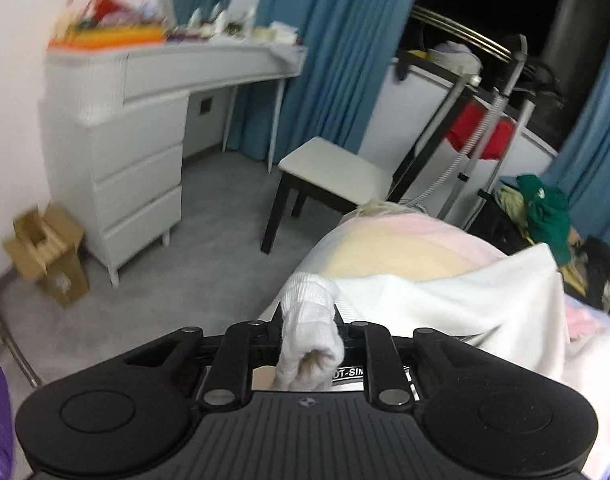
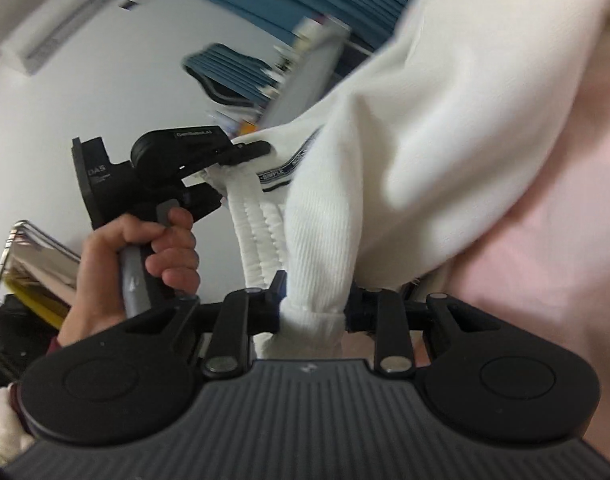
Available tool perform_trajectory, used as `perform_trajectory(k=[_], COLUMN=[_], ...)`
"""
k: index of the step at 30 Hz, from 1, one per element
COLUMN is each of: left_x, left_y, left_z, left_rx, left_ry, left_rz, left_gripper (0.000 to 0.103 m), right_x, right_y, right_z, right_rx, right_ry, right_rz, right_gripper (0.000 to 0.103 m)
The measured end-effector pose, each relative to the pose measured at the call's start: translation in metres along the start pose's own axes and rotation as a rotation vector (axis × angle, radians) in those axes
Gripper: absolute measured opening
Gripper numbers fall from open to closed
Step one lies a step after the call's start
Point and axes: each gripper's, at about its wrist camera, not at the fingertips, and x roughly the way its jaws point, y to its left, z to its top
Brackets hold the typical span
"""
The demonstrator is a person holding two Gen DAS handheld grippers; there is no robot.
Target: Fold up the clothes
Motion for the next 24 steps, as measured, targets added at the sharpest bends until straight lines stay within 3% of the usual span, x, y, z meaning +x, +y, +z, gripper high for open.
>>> perform_trajectory(k=[2, 6, 8, 10, 11, 16, 24], left_x=[0.006, -0.005, -0.026, -0.049, -0.060, -0.112, -0.192], left_y=[0.012, 0.032, 0.037, 0.031, 0.025, -0.013, -0.132], left_z=[-0.006, -0.016, -0.024, -0.034, -0.041, -0.076, -0.133], left_rx=[0.004, -0.028, -0.046, -0.028, -0.006, 0.092, 0.212], left_ry=[0.001, 0.013, 0.006, -0.041, -0.060, -0.103, -0.216], left_rz=[-0.010, -0.014, 0.002, 0.062, 0.073, 0.088, -0.092], left_gripper=[0.022, 0.040, 0.060, 0.091, 0.094, 0.095, 0.095], right_x=[0.003, -0.004, -0.006, -0.015, -0.022, -0.055, -0.144], right_y=[-0.006, 0.002, 0.007, 0.013, 0.017, 0.035, 0.046], right_z=[0.000, 0.003, 0.003, -0.001, -0.004, -0.018, -0.014], right_rx=[0.011, -0.044, -0.073, -0.116, -0.140, -0.261, -0.410], right_ry=[0.013, 0.022, 0.048, 0.052, 0.049, 0.035, -0.084], right_rz=[-0.008, -0.020, -0.018, -0.041, -0.059, -0.152, -0.330], right_gripper=[0.029, 0.037, 0.066, 0.086, 0.089, 0.088, 0.088])
